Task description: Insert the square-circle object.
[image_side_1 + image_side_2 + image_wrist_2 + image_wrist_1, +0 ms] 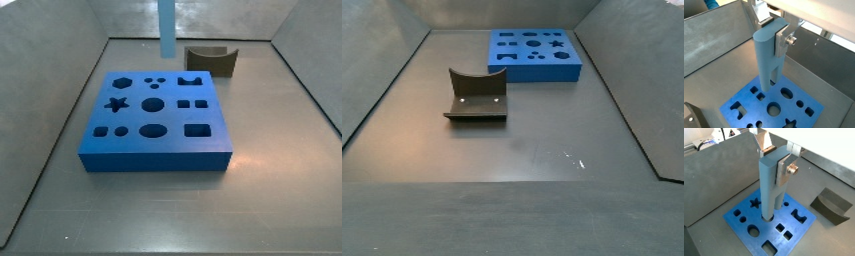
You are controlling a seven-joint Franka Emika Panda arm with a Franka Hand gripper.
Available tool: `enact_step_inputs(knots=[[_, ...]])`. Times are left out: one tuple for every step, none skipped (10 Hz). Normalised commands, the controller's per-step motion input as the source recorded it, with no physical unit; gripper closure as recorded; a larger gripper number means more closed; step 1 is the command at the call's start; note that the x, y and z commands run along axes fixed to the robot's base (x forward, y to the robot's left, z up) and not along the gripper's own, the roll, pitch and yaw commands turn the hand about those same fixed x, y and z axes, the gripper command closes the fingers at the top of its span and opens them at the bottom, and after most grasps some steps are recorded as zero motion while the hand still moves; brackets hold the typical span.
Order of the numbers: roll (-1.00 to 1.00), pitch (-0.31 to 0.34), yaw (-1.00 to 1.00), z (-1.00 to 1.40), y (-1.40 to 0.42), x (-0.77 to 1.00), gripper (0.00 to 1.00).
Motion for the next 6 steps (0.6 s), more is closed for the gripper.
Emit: enact_step_inputs(knots=[[0.00,-0.003,0.00,0.00,0.00,-0.09,1.00],[0.00,-0.016,-0.34,-0.09,0.05,-0.33,1.00],[0.00,-0.020,-1.00,-0.15,0.00,-0.03,1.00],[0.00,-0.006,-1.00,-0.14,0.00,0.00,1.00],[0.00,-0.007,-1.00,-0.18,0.00,0.00,1.00],[0.00,-0.021,-1.00,-0.25,0.00,0.00,1.00]])
